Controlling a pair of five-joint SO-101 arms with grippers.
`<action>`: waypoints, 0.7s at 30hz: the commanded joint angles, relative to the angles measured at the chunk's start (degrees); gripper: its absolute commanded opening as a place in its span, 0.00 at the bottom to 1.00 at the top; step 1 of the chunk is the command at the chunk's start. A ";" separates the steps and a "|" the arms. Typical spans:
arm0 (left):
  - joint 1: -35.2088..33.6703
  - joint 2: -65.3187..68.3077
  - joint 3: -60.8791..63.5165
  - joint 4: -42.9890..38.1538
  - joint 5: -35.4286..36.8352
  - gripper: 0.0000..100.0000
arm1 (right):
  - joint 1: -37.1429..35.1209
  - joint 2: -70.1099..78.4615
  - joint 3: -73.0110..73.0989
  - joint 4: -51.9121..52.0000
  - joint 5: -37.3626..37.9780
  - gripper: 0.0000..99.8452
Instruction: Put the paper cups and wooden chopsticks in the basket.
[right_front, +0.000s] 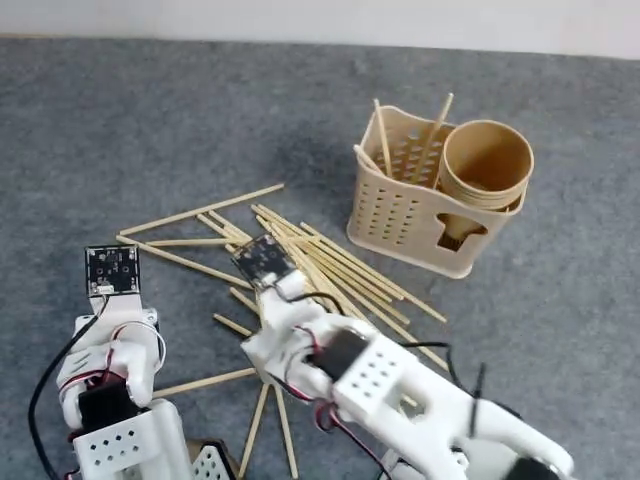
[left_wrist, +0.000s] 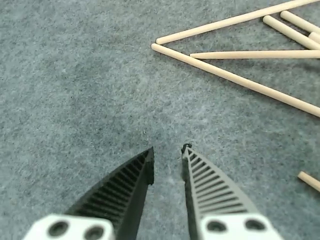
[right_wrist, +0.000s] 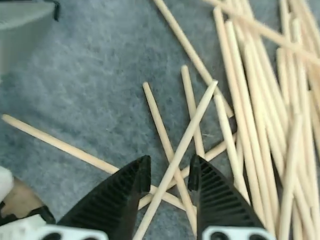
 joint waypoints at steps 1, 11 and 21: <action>-0.48 -0.48 -0.92 -0.18 0.26 0.11 | -0.48 6.02 -5.93 -1.01 -0.62 0.13; -0.40 -0.48 -0.92 -0.18 0.26 0.11 | 0.04 18.86 -11.30 -0.84 -0.18 0.09; -0.31 -0.48 -0.84 -0.18 0.26 0.11 | 7.52 12.97 -11.38 -0.57 4.66 0.00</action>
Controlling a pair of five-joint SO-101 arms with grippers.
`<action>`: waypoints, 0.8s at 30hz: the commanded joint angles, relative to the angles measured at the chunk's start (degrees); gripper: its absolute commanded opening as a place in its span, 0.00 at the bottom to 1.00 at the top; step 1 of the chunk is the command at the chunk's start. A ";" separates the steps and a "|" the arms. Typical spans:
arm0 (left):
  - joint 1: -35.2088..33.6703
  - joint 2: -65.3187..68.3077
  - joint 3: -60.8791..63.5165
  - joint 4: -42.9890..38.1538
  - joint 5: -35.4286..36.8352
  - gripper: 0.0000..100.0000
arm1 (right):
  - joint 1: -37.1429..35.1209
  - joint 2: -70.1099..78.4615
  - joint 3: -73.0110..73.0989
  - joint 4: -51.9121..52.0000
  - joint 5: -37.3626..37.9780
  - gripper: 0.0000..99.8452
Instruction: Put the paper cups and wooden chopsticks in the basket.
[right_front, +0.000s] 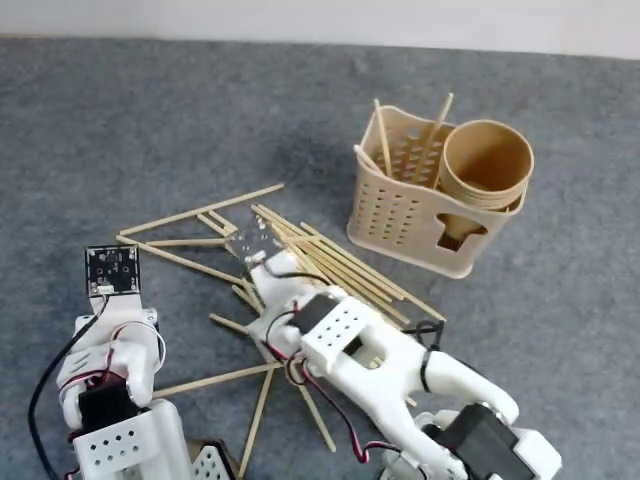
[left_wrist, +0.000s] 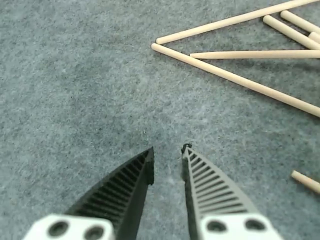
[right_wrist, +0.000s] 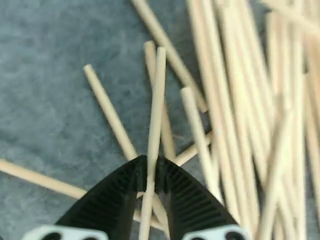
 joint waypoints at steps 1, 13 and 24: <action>-0.31 -0.48 -0.84 -0.18 0.26 0.11 | 2.24 -6.11 -2.15 0.31 1.14 0.00; -0.31 -0.48 -0.66 -0.18 0.26 0.11 | 4.44 -29.23 2.33 7.25 0.79 0.00; -0.31 -0.48 -0.57 -0.18 0.26 0.11 | 13.14 -49.80 2.24 1.10 1.05 0.00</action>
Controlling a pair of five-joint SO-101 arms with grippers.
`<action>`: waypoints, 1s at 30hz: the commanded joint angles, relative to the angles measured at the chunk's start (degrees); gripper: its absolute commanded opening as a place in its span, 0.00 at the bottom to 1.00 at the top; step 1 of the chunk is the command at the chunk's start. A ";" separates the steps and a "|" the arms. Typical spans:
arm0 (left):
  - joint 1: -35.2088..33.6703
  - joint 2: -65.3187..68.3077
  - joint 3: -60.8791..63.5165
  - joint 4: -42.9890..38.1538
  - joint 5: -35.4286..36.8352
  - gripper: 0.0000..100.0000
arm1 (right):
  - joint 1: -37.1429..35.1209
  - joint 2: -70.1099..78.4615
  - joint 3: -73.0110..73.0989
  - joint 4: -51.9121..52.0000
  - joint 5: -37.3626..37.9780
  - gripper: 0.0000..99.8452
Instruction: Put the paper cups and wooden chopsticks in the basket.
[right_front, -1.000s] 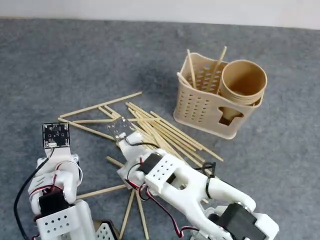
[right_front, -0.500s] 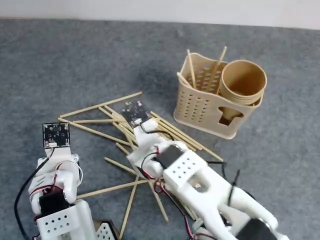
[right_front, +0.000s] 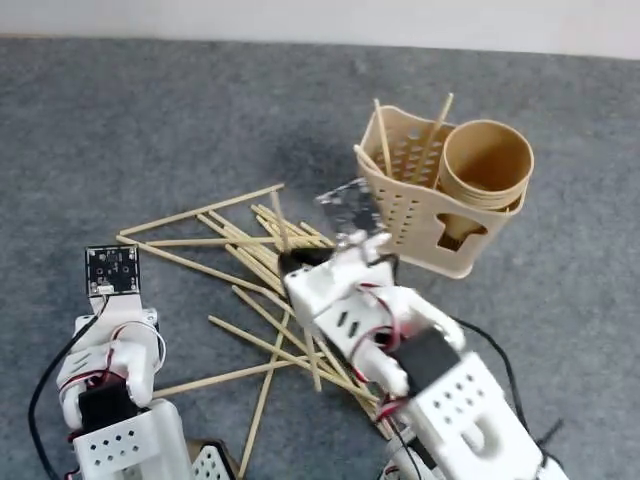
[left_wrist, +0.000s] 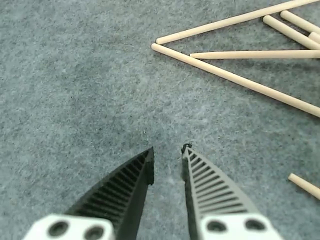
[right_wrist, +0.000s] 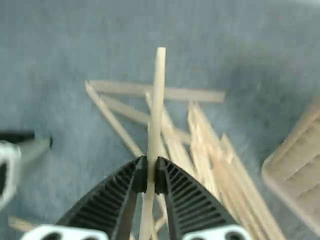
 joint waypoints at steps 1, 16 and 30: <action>-0.31 -0.48 -0.57 -0.18 0.26 0.11 | 3.21 -6.55 -0.66 -4.70 0.97 0.00; -0.31 -0.48 -0.57 -0.18 0.26 0.11 | 11.65 -11.65 -0.75 -38.37 9.05 0.00; -0.31 -0.48 -0.57 -0.18 0.26 0.11 | 25.27 2.68 -5.67 -57.98 12.92 0.00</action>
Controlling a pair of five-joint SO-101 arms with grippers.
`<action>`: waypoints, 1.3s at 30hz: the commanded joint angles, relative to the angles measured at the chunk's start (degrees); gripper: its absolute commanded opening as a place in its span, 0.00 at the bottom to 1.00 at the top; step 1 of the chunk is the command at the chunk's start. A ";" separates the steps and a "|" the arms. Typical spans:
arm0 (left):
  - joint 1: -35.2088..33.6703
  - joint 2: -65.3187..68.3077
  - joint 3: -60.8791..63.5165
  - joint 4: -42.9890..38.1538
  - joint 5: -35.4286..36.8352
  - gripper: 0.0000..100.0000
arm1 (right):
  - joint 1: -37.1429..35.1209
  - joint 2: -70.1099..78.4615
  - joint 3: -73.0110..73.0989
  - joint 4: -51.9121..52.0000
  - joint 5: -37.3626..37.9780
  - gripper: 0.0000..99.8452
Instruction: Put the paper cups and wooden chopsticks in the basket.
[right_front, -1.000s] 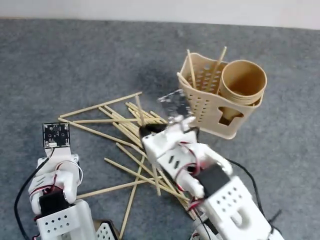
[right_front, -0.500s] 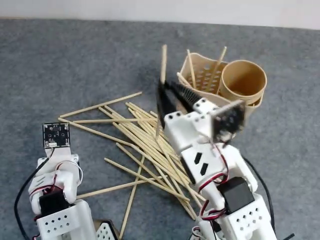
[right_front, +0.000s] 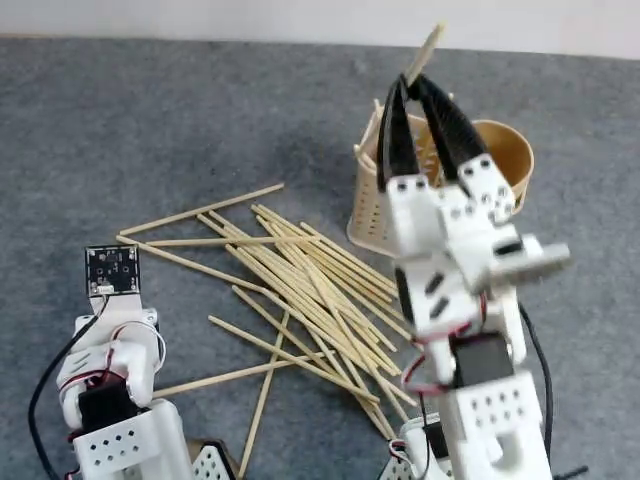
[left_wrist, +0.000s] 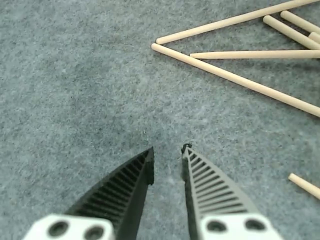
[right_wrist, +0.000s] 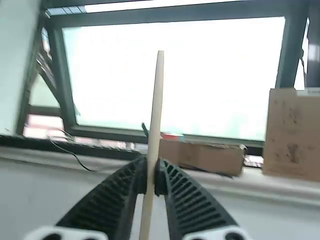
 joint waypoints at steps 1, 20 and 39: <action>-0.31 -0.48 -0.57 -0.18 0.26 0.11 | 3.91 5.85 -5.58 -2.24 0.79 0.00; -0.31 -0.48 -0.66 -0.18 0.26 0.11 | 7.25 15.60 -9.10 14.02 0.53 0.13; -0.48 -0.48 -0.75 -0.18 0.26 0.11 | -5.58 15.60 -21.67 51.21 0.53 0.13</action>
